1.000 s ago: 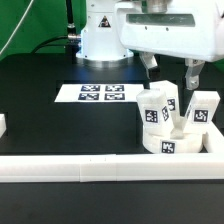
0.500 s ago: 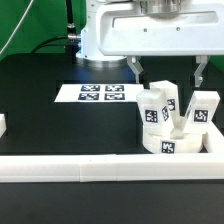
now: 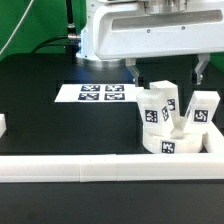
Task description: Assemble stool
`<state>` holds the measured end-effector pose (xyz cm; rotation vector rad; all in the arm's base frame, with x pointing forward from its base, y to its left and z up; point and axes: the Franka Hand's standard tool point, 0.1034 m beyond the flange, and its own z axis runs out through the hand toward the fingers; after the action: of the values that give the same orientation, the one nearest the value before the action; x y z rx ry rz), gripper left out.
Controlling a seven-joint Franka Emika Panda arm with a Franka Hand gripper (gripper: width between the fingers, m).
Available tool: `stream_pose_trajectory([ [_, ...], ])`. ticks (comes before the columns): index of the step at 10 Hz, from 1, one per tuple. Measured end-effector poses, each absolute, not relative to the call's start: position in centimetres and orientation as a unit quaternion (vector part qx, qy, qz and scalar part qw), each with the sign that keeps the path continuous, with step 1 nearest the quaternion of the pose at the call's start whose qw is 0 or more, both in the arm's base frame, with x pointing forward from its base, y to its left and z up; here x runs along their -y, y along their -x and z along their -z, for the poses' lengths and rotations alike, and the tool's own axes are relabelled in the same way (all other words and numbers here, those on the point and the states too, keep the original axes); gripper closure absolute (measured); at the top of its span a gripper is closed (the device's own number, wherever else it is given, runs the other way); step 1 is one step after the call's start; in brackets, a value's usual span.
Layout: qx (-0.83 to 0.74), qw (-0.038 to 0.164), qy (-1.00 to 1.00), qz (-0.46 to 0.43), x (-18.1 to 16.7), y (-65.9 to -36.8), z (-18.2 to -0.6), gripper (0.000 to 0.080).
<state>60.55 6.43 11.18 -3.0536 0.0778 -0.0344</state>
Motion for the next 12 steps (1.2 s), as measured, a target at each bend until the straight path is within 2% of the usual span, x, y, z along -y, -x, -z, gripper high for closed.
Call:
stream_pose_trajectory([
  [2, 0.073, 0.034, 0.997, 0.020, -6.7, -60.5, -10.9, 0.0150],
  [6, 0.171, 0.026, 0.985, 0.024, -6.1, -60.4, -10.8, 0.0150],
  [10, 0.359, 0.005, 0.933, 0.030, -5.6, -60.7, -9.9, 0.0150],
  [12, 0.388, 0.001, 0.921, 0.027, -5.3, -60.6, -9.7, 0.0150],
])
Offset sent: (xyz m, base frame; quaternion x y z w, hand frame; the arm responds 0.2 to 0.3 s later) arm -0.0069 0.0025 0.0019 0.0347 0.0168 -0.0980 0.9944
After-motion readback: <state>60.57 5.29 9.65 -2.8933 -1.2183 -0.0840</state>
